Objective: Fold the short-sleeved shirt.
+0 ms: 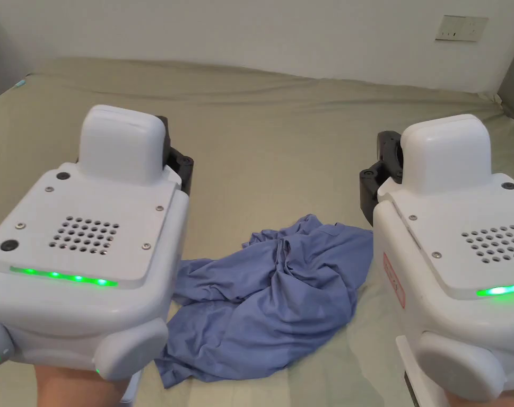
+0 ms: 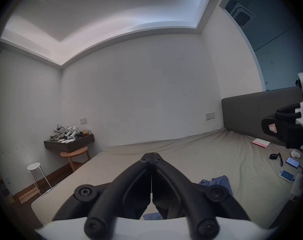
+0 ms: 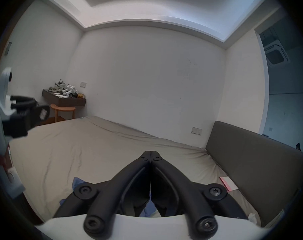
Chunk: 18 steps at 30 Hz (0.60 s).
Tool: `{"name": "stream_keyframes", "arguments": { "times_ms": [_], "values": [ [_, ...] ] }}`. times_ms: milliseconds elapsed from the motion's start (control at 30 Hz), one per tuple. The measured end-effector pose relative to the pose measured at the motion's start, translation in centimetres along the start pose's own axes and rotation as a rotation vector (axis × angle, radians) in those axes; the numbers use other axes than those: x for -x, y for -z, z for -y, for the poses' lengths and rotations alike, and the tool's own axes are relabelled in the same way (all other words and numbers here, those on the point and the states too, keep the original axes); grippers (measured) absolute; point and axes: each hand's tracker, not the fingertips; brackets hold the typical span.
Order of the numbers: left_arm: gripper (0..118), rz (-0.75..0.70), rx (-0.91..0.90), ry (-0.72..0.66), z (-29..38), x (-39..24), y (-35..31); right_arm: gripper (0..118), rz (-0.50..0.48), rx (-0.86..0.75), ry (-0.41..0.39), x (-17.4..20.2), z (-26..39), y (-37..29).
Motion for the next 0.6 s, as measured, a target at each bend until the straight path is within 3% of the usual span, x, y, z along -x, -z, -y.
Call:
{"name": "stream_keyframes", "arguments": {
  "times_ms": [100,267,367,467,600],
  "values": [
    [0,0.001,0.008,0.001,0.2,0.0,0.3,1,0.011,-0.017,-0.037,0.5,-0.3,-0.4],
    [0,0.046,0.099,-0.022,1.8,0.2,1.5,1,0.002,-0.003,-0.034,0.4,-0.2,-0.4],
    [0,0.1,0.266,-0.02,4.8,0.4,3.3,1,0.0,0.021,-0.038,0.3,0.5,-0.1],
    [0,0.159,0.454,-0.12,10.5,1.1,5.0,1,0.001,0.048,-0.048,-0.3,1.8,0.4],
    [0,0.114,0.674,-0.112,18.1,0.6,5.8,1,0.001,0.097,-0.041,-1.4,3.5,1.2]
  ]
}}
